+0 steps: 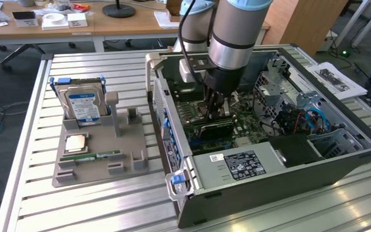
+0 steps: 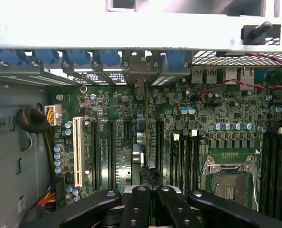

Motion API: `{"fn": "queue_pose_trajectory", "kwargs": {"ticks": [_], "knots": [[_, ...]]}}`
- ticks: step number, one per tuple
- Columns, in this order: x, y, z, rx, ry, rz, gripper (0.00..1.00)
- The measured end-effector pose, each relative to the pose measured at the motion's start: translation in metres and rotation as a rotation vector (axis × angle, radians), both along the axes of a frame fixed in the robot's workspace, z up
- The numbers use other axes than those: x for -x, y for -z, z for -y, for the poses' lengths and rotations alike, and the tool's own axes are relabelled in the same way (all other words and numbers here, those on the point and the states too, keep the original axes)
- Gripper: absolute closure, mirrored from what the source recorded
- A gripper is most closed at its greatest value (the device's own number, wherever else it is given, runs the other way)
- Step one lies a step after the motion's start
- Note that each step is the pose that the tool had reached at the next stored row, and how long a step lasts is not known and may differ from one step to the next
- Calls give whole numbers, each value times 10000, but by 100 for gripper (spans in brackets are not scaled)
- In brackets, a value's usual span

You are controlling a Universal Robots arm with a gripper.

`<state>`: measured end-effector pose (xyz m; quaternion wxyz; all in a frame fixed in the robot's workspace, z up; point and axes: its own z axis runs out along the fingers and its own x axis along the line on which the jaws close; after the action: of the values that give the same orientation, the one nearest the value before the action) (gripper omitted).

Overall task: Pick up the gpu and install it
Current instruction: 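Press down on the gpu until it lock into place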

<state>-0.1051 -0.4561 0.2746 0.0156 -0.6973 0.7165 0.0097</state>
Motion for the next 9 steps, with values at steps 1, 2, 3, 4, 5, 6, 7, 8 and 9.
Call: {"fn": "queue_pose_trajectory", "kwargs": {"ticks": [1,2,3,4,5,6,7,8,9], "knots": [[0,14,0,0,0,0,89],[0,27,0,2,0,-1,89],[0,38,0,1,0,-1,89],[0,45,0,1,0,-1,89],[0,50,0,1,0,-1,89],[0,53,0,2,1,-2,89],[0,53,0,4,1,-2,89],[0,52,0,5,0,-3,89],[0,53,0,3,1,-2,89]]}}
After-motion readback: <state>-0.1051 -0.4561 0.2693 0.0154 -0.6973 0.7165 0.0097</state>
